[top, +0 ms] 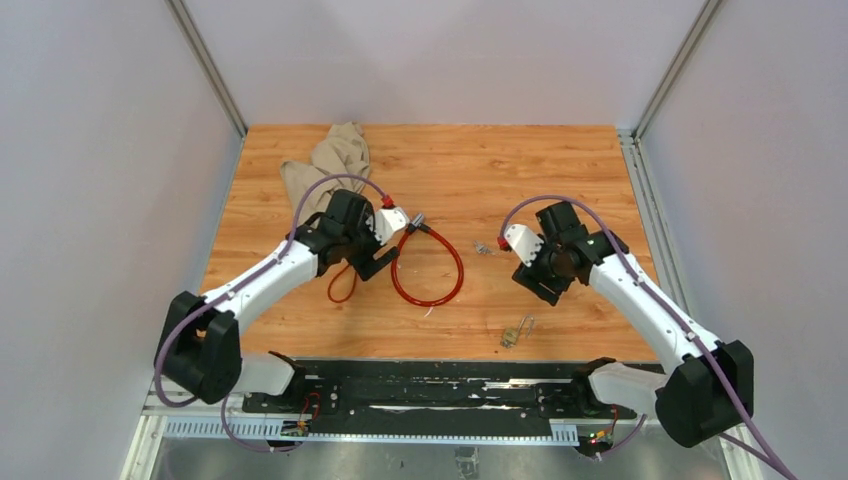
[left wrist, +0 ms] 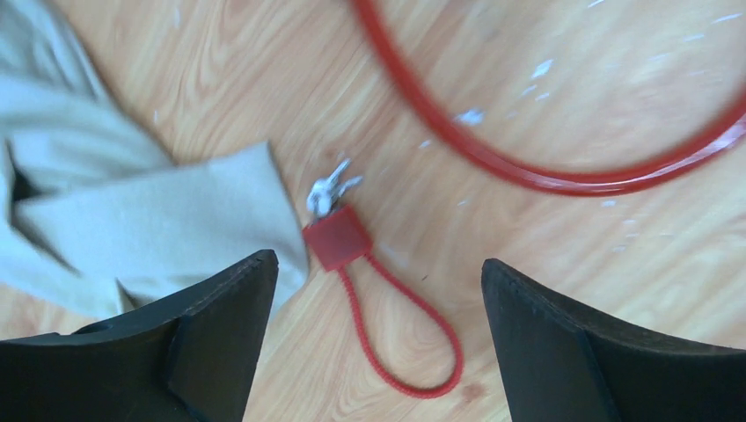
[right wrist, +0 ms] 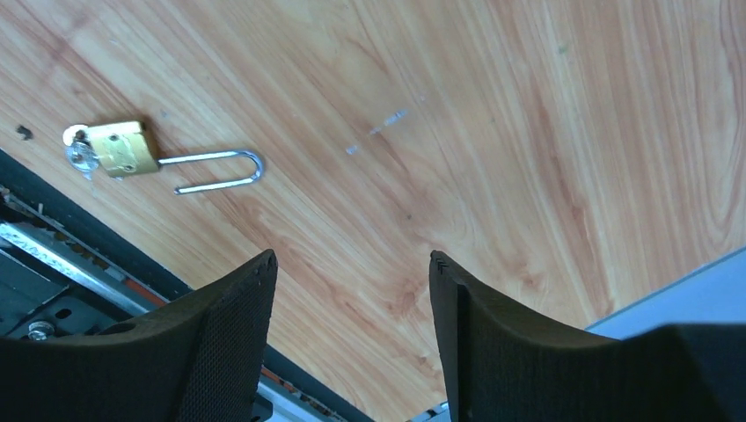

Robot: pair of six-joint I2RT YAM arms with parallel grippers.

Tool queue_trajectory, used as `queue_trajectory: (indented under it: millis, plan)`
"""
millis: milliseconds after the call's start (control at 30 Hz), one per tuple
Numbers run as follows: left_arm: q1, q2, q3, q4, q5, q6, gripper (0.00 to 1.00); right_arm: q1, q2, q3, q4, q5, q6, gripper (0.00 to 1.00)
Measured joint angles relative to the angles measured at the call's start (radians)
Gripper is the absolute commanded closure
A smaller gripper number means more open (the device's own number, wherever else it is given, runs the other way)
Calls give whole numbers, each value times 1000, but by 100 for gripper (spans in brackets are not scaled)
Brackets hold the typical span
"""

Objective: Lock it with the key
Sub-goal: Place the lock at the center of the board, then pick up the lock from the center of the board.

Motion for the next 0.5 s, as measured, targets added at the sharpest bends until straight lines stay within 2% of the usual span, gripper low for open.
queue_trajectory:
  millis: [67, 200, 333, 500]
  plan:
    - [-48, -30, 14, -9, 52, 19, 9, -48, 1, 10, -26, -7, -8, 37]
    - [-285, -21, 68, 14, 116, 37, 9, -179, 47, 79, -41, -26, 43, 37]
    - [-504, 111, 162, 57, 113, -43, 9, -307, 100, 137, -28, -77, 138, 37]
    - [-647, 312, 282, 89, 45, -214, 7, -449, 108, 164, 4, -161, 240, 37]
